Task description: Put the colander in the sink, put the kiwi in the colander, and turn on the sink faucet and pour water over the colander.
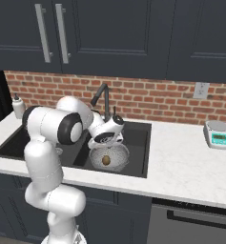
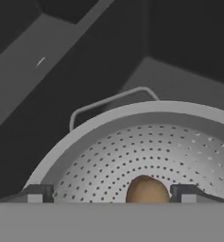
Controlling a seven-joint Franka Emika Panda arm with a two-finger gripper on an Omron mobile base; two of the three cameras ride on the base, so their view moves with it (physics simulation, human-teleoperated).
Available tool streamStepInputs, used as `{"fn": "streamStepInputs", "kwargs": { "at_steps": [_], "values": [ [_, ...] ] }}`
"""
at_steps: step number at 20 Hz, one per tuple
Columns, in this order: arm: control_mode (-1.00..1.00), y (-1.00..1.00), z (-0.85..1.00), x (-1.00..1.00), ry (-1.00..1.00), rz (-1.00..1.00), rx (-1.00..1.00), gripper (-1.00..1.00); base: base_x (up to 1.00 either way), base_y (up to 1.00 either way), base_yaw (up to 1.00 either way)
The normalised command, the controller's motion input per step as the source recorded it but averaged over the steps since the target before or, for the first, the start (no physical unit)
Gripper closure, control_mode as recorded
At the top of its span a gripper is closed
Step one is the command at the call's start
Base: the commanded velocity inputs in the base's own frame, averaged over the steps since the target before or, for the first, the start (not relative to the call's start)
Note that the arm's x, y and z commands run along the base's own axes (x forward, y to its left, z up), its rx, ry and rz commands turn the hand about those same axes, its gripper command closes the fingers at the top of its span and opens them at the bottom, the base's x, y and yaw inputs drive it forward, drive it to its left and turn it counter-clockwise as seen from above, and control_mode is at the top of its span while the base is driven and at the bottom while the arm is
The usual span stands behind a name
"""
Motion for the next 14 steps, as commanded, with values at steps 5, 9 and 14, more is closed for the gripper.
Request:
{"fn": "streamStepInputs", "kwargs": {
  "at_steps": [5,9,14],
  "values": [
    [-1.00,-0.07,0.47,-0.35,-0.18,0.00,0.00,-1.00,0.00,0.00,0.00],
    [-1.00,-0.15,0.27,-0.53,-0.29,0.00,0.00,-1.00,0.00,0.00,0.00],
    [-1.00,-0.27,0.38,-0.36,-0.32,0.00,0.00,-1.00,0.00,0.00,0.00]
  ]
}}
